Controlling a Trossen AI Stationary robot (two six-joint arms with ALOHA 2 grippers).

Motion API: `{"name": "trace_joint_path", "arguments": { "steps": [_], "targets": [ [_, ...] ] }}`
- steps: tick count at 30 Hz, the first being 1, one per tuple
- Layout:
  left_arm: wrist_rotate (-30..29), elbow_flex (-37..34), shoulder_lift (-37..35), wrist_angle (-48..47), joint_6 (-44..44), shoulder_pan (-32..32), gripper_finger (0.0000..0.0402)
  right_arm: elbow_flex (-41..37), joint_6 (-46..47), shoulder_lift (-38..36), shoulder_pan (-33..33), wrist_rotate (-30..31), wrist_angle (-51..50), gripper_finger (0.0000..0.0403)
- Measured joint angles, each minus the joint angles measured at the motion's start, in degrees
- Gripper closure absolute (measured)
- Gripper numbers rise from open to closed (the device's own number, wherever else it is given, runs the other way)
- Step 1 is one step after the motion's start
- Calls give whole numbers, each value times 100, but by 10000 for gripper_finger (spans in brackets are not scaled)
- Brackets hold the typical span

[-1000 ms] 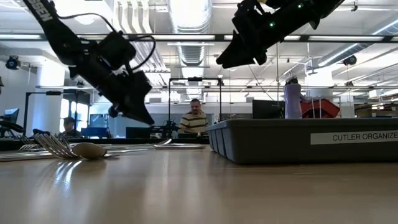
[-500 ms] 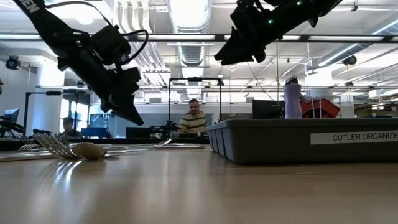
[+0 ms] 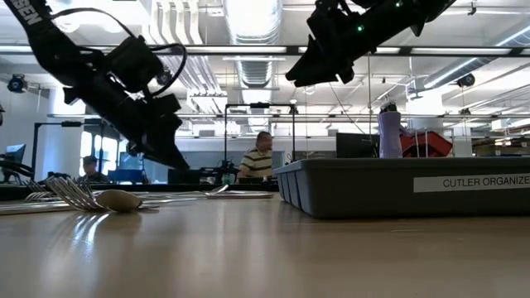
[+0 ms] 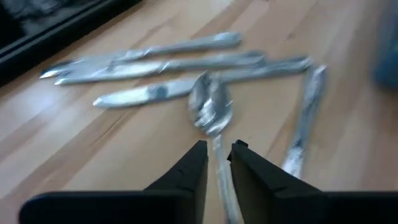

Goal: Sort silverware
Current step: Put the spoon into the gray silverware tray

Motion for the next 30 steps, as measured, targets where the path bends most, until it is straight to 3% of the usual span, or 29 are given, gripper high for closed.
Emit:
{"name": "trace_joint_path", "arguments": {
  "steps": [10, 14, 18, 21, 25, 30],
  "targets": [
    [154, -204, 684, 956, 170, 0, 228, -2, -25, 0, 0, 0, 0, 213],
    [53, -164, 1269, 1212, 357, 2, 210, -2, -359, 0, 0, 0, -1, 213],
    [-580, -163, 1785, 1583, 279, 7, 200, -2, -391, 2, 0, 0, 27, 213],
    [-528, -157, 2120, 1984, 259, 7, 198, -2, -276, 2, 0, -2, 29, 213],
    [-290, -149, 2536, 2511, 148, 13, 229, -2, 388, 4, 2, -5, 40, 213],
    [-121, -135, 2809, 2857, 156, -2, 364, -2, 688, 4, 2, -2, 84, 213]
  ]
}}
